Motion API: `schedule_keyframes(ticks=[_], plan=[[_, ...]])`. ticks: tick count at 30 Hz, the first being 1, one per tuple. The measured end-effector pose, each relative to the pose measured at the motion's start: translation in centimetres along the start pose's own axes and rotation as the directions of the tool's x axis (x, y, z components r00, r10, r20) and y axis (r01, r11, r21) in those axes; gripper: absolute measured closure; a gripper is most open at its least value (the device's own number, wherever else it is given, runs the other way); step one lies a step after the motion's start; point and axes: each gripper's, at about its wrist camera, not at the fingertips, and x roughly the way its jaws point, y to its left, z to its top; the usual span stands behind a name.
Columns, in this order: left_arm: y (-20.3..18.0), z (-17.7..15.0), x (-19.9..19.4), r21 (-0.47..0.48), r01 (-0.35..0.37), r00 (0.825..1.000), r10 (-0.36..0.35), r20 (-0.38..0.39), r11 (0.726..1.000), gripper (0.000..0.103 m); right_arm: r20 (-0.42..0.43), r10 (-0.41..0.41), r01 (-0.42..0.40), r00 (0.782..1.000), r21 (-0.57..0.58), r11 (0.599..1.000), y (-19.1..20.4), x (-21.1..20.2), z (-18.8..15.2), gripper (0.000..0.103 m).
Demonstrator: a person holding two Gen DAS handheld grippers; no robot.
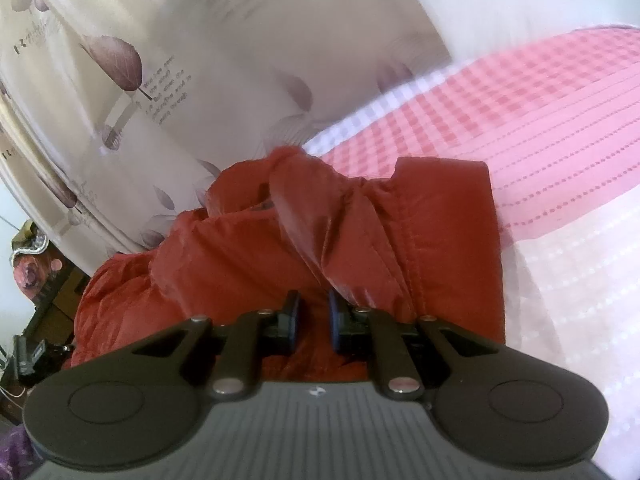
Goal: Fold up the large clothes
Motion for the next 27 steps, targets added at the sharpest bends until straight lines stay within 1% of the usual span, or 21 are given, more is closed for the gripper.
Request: schedule_keyframes(ticks=[1,2,3,4,5,7,8,9,10,13,15,17,19,20,21,23,24,25,26,27], plan=[[-0.4,-0.1,0.4,0.027,-0.004,1.000,0.004,0.005,1.000,0.014,0.001,-0.004,0.004,1.000,-0.005,1.000,0.1,0.0,0.0,0.091],[-0.5,-0.2,0.7,0.017,-0.019,1.000,0.019,0.018,1.000,0.036,0.001,-0.008,0.008,1.000,-0.012,1.000,0.2,0.1,-0.1,0.091],[-0.5,-0.3,0.6,-0.013,-0.011,0.999,0.012,0.040,1.000,0.044,0.001,-0.011,0.011,1.000,-0.017,1.000,0.3,0.1,-0.2,0.091],[-0.7,-0.4,0.0,-0.026,0.005,0.997,-0.003,0.077,1.000,0.059,0.000,-0.013,0.013,1.000,-0.019,1.000,0.3,0.1,-0.2,0.091],[-1.2,-0.5,-0.6,-0.037,0.015,0.994,-0.011,0.112,0.999,0.067,-0.001,-0.015,0.015,1.000,-0.021,1.000,0.3,0.1,-0.2,0.091],[-2.9,-0.6,-1.7,-0.088,0.043,0.985,-0.027,0.172,0.995,0.073,-0.003,-0.016,0.016,1.000,-0.019,1.000,0.3,0.1,-0.2,0.091],[-4.6,-0.6,-2.2,-0.075,0.053,0.980,-0.037,0.197,0.996,0.074,-0.003,-0.018,0.018,1.000,-0.019,1.000,0.3,0.2,-0.2,0.091],[-6.7,-0.6,-2.5,-0.042,0.048,0.977,-0.038,0.211,0.998,0.074,-0.004,-0.020,0.020,1.000,-0.020,1.000,0.3,0.2,-0.2,0.091],[-9.0,-0.5,-2.7,-0.018,0.046,0.974,-0.041,0.222,0.999,0.075,-0.004,-0.019,0.019,1.000,-0.021,1.000,0.3,0.3,-0.2,0.091],[-16.2,-0.2,-2.5,0.045,0.076,0.968,-0.084,0.238,0.996,0.075,0.005,-0.007,0.007,1.000,0.008,1.000,-0.1,0.3,-0.3,0.091],[-20.6,-0.9,-1.5,0.096,0.061,0.968,-0.082,0.239,0.994,0.075,0.015,-0.002,0.001,1.000,0.038,0.999,-0.5,0.3,-0.4,0.091],[-24.9,-2.1,0.2,0.162,0.011,0.968,-0.052,0.247,0.987,0.074,0.023,0.006,-0.008,1.000,0.062,0.998,-0.7,0.2,-0.5,0.091],[-28.7,-4.0,2.6,0.247,-0.036,0.968,-0.027,0.249,0.968,0.073,0.029,0.020,-0.023,0.999,0.085,0.996,-1.0,0.1,-0.6,0.091],[-30.3,-4.9,4.1,0.289,-0.061,0.969,-0.012,0.245,0.955,0.073,0.032,0.029,-0.031,0.999,0.094,0.995,-1.2,0.1,-0.7,0.091],[-31.9,-6.0,5.7,0.343,-0.087,0.972,0.004,0.237,0.935,0.072,0.033,0.037,-0.040,0.999,0.105,0.994,-1.4,0.1,-0.7,0.091],[-34.6,-7.9,8.6,0.446,-0.136,0.973,0.034,0.230,0.885,0.070,0.035,0.061,-0.065,0.998,0.142,0.988,-2.0,0.0,-0.6,0.091],[-35.9,-9.1,9.9,0.512,-0.171,0.970,0.052,0.238,0.842,0.069,0.034,0.075,-0.080,0.997,0.163,0.983,-2.3,0.0,-0.5,0.091],[-37.3,-10.5,11.4,0.587,-0.212,0.966,0.075,0.249,0.781,0.066,0.033,0.087,-0.091,0.996,0.179,0.980,-2.5,-0.1,-0.6,0.091],[-38.0,-11.5,12.6,0.622,-0.231,0.964,0.087,0.253,0.748,0.064,0.029,0.104,-0.107,0.994,0.206,0.973,-2.9,-0.2,-0.4,0.091],[-38.4,-12.3,13.6,0.643,-0.231,0.965,0.089,0.245,0.731,0.063,0.027,0.124,-0.127,0.992,0.234,0.964,-3.4,-0.5,-0.2,0.090]])
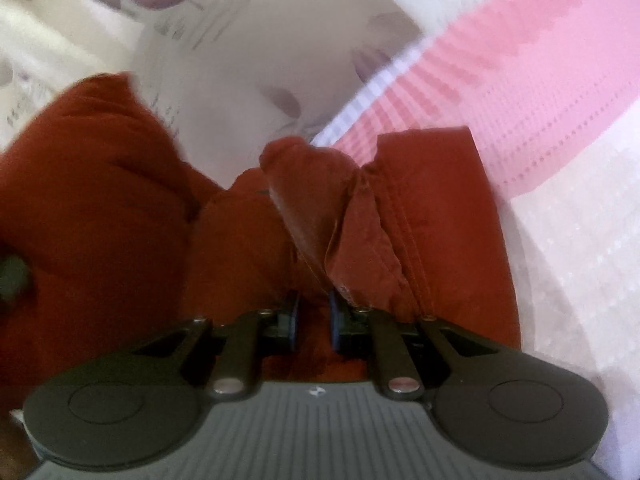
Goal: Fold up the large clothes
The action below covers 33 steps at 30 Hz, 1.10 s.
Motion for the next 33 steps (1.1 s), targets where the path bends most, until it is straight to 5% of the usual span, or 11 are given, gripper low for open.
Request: schedule_keyframes(ticks=[6,9,11,13,14,22,23,24,25,28,33], plan=[[-3.1,-2.2,4.3,0.114,-0.007,1.000,0.007,0.003,0.993,0.056,0.087,0.100,-0.108,0.991,0.093,0.990,-2.4,-4.5,1.5,0.086],[-3.7,-3.4,5.3,0.152,-0.001,1.000,-0.002,0.019,0.988,0.045,0.132,0.086,-0.096,0.988,0.070,0.993,-2.6,-7.3,2.7,0.082],[-4.5,-4.2,5.7,0.186,0.005,0.999,-0.012,0.037,0.982,0.033,0.159,0.085,-0.093,0.984,0.044,0.995,-2.0,-9.1,4.0,0.065],[-5.5,-5.1,6.2,0.234,-0.001,0.999,-0.009,0.042,0.972,0.029,0.147,0.087,-0.092,0.985,0.025,0.995,-0.9,-10.1,5.6,0.019],[-6.0,-5.4,6.4,0.255,-0.014,0.999,0.002,0.048,0.967,0.027,0.109,0.110,-0.111,0.988,0.004,0.994,0.0,-10.1,6.5,0.015],[-9.3,-7.4,8.1,0.414,-0.037,0.999,0.022,0.041,0.910,0.010,-0.065,-0.085,0.060,0.994,-0.322,0.945,8.4,-5.3,9.7,0.017],[-9.2,-7.6,7.9,0.427,-0.042,0.999,0.026,0.043,0.903,0.010,-0.065,-0.115,0.082,0.991,-0.377,0.923,9.1,-4.5,9.5,0.021],[-9.1,-7.7,7.4,0.427,-0.036,0.999,0.018,0.048,0.904,0.009,-0.067,-0.139,0.099,0.988,-0.414,0.905,9.3,-4.0,9.3,0.047],[-8.6,-7.6,6.5,0.410,-0.003,0.998,-0.021,0.052,0.912,0.009,-0.069,-0.167,0.121,0.984,-0.434,0.893,8.9,-3.6,9.5,0.055],[-7.5,-7.6,2.7,0.340,0.064,0.989,-0.105,0.102,0.938,0.008,-0.059,-0.156,0.118,0.986,-0.417,0.901,6.9,-3.9,9.6,0.062],[-6.9,-7.7,-0.8,0.263,0.018,0.960,-0.090,0.265,0.965,0.019,-0.007,0.047,-0.047,0.999,-0.207,0.977,2.4,-6.3,8.6,0.063]])
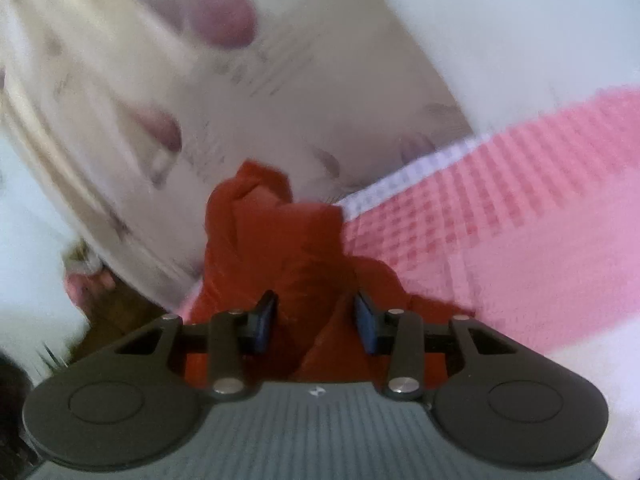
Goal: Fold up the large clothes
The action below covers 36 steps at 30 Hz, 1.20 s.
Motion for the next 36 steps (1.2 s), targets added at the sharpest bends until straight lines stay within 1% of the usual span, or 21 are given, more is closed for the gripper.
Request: schedule_keyframes(ticks=[2,3,5,7,8,10,12,14,16,18,19,20,21,22,23,26,28,31,33,34,36], plan=[[-0.9,-0.4,1.6,0.060,0.043,0.998,-0.040,-0.050,0.997,0.034,0.018,0.012,-0.013,1.000,0.043,0.999,-1.3,-0.2,-0.9,0.063],[-1.4,-0.8,2.5,0.090,0.060,0.996,-0.054,-0.073,0.994,0.035,0.016,0.004,-0.005,1.000,0.056,0.998,-1.7,0.0,-0.9,0.063],[-2.1,-1.1,3.7,0.130,0.088,0.993,-0.078,-0.084,0.988,0.034,0.013,-0.010,0.009,1.000,0.052,0.999,-1.5,0.1,-0.9,0.063],[-2.5,-1.4,4.9,0.129,0.126,0.986,-0.110,-0.127,0.984,0.033,0.002,-0.045,0.045,0.999,0.017,0.999,-1.0,0.0,-0.4,0.063],[-2.5,-1.6,5.4,0.120,0.140,0.982,-0.122,-0.145,0.983,0.033,0.003,-0.094,0.094,0.996,-0.030,0.995,-0.3,-0.4,0.1,0.062],[-2.5,-1.9,5.7,0.105,0.142,0.981,-0.126,-0.149,0.984,0.033,0.063,-0.169,0.177,0.984,-0.147,0.973,1.7,-1.4,1.3,0.062],[-2.4,-2.5,6.0,0.103,0.139,0.980,-0.122,-0.160,0.985,0.033,0.135,-0.162,0.195,0.978,-0.291,0.936,5.1,-2.7,2.5,0.062],[-2.6,-2.8,6.7,0.106,0.140,0.979,-0.121,-0.166,0.985,0.031,0.150,-0.117,0.169,0.982,-0.401,0.900,7.9,-2.4,3.1,0.062],[-2.7,-2.8,7.4,0.112,0.138,0.977,-0.117,-0.176,0.984,0.028,0.114,-0.095,0.140,0.989,-0.501,0.854,9.9,-0.5,3.0,0.062],[-2.7,-3.0,7.7,0.112,0.136,0.977,-0.115,-0.180,0.984,0.025,0.056,-0.096,0.110,0.994,-0.602,0.791,11.3,2.1,2.5,0.062],[-2.7,-3.2,7.8,0.115,0.136,0.977,-0.113,-0.182,0.984,0.023,0.033,-0.113,0.107,0.993,-0.642,0.759,11.5,3.2,2.3,0.063],[-2.8,-3.3,7.7,0.120,0.134,0.977,-0.111,-0.183,0.984,0.022,0.013,-0.152,0.119,0.988,-0.688,0.716,11.7,4.5,1.9,0.064],[-2.9,-3.4,7.8,0.129,0.130,0.977,-0.106,-0.184,0.983,0.022,-0.005,-0.211,0.141,0.977,-0.728,0.671,11.4,5.9,1.5,0.068],[-2.8,-3.6,8.0,0.129,0.135,0.976,-0.109,-0.188,0.982,0.022,-0.020,-0.261,0.155,0.965,-0.762,0.629,10.8,6.9,1.1,0.068],[-2.7,-3.6,8.3,0.119,0.141,0.974,-0.117,-0.193,0.983,0.022,-0.029,-0.275,0.153,0.961,-0.771,0.618,10.1,7.3,0.9,0.068],[-2.5,-3.8,8.9,0.066,0.156,0.968,-0.139,-0.211,0.986,0.022,-0.047,-0.277,0.151,0.960,-0.744,0.651,8.2,7.4,0.7,0.068],[-2.5,-3.9,9.2,0.050,0.161,0.965,-0.147,-0.218,0.986,0.022,-0.059,-0.274,0.149,0.960,-0.719,0.678,6.8,7.5,0.2,0.068],[-2.4,-4.5,9.5,0.048,0.172,0.960,-0.157,-0.232,0.984,0.022,-0.064,-0.268,0.146,0.961,-0.705,0.694,5.4,7.7,-1.1,0.068],[-2.3,-4.7,9.6,0.059,0.171,0.959,-0.152,-0.240,0.984,0.022,-0.071,-0.245,0.135,0.967,-0.673,0.727,4.4,7.9,-1.3,0.068],[-2.2,-4.6,9.7,0.058,0.169,0.958,-0.150,-0.243,0.984,0.023,-0.071,-0.235,0.129,0.969,-0.669,0.732,4.0,8.0,-1.6,0.068],[-2.0,-4.2,9.5,0.064,0.154,0.960,-0.134,-0.244,0.986,0.031,-0.046,-0.217,0.130,0.975,-0.672,0.729,3.3,8.3,-2.5,0.068]])
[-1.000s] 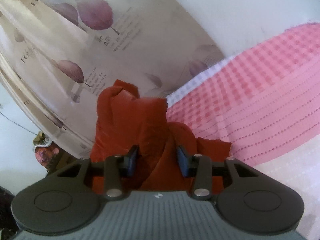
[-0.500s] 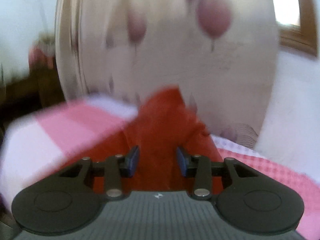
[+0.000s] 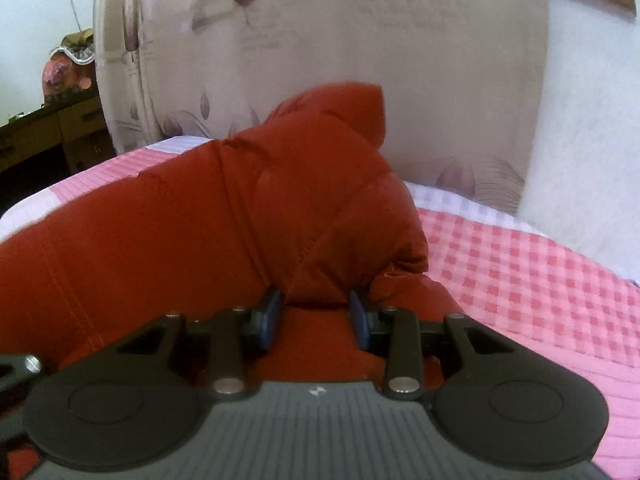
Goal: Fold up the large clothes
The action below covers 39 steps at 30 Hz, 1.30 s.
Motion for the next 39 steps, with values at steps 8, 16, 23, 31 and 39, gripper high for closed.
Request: schedule_keyframes(ticks=[8,16,23,31,39], plan=[[-0.7,2.7,-6.6,-0.012,-0.023,0.983,0.025,0.183,1.000,0.051,0.104,0.014,-0.021,0.995,0.065,0.998,-1.2,0.5,-2.5,0.068],[1.1,1.3,-1.8,-0.093,0.067,0.997,-0.062,0.049,0.993,0.059,0.115,0.062,-0.071,0.991,0.075,0.995,-2.3,0.0,-2.8,0.068],[2.3,0.9,-0.7,-0.151,0.090,0.996,-0.089,0.009,0.984,0.060,0.037,0.128,-0.131,0.991,0.065,0.989,-4.1,-2.3,2.3,0.064],[2.2,0.9,0.1,-0.140,0.083,0.997,-0.081,0.015,0.987,0.060,0.071,0.096,-0.085,0.993,-0.153,0.985,0.8,-0.6,8.5,0.065],[2.7,1.0,0.0,-0.160,0.090,0.996,-0.088,0.018,0.983,0.060,-0.127,0.068,-0.079,0.990,-0.079,0.994,-0.9,7.4,7.1,0.070]])
